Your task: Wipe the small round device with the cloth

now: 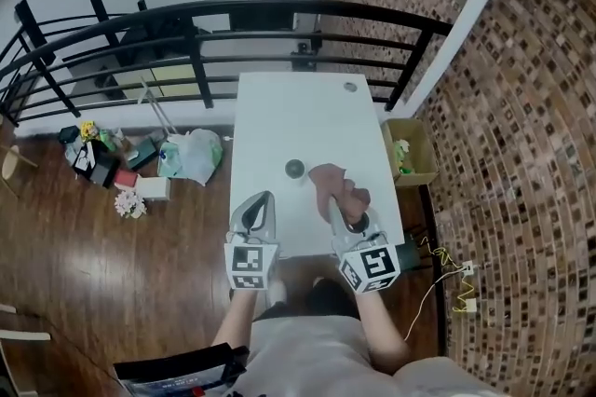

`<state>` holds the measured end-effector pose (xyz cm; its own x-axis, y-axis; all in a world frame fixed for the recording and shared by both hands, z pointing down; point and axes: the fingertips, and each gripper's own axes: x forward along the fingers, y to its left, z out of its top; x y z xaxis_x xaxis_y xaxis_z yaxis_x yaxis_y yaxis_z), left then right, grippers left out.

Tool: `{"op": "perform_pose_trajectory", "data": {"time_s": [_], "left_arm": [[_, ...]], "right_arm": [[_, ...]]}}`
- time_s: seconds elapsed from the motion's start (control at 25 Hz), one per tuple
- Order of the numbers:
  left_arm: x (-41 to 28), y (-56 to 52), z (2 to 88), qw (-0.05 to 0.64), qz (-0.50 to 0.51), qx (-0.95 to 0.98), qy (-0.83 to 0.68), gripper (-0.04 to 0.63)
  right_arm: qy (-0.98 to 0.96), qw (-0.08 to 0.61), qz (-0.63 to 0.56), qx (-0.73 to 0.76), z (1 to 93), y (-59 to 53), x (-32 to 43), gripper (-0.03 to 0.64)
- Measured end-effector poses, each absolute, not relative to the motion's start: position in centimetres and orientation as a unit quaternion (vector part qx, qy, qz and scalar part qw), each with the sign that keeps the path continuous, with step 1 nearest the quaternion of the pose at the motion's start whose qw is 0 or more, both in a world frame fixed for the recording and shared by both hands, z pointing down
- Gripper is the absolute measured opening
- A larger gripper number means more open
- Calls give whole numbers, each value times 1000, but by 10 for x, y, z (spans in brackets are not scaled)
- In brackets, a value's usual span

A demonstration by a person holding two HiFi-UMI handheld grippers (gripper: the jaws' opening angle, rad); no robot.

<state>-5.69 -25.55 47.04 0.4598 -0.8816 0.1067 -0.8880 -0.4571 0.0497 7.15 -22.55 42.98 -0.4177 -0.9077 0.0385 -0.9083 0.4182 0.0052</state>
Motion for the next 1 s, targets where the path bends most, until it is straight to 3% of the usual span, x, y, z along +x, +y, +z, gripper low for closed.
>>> {"op": "perform_pose_trajectory", "data": {"time_s": [0.2, 0.44, 1.0], "left_arm": [[-58, -285, 520, 73, 63, 849, -520, 9], [-56, -309, 598, 121, 133, 832, -525, 55], [12, -379, 721, 161, 231, 841, -462, 381]], "right_arm": [[-841, 51, 53, 535, 478, -268, 77, 23], [-837, 62, 89, 536, 510, -315, 101, 23], [-818, 72, 163, 548, 584, -339, 141, 25]]}}
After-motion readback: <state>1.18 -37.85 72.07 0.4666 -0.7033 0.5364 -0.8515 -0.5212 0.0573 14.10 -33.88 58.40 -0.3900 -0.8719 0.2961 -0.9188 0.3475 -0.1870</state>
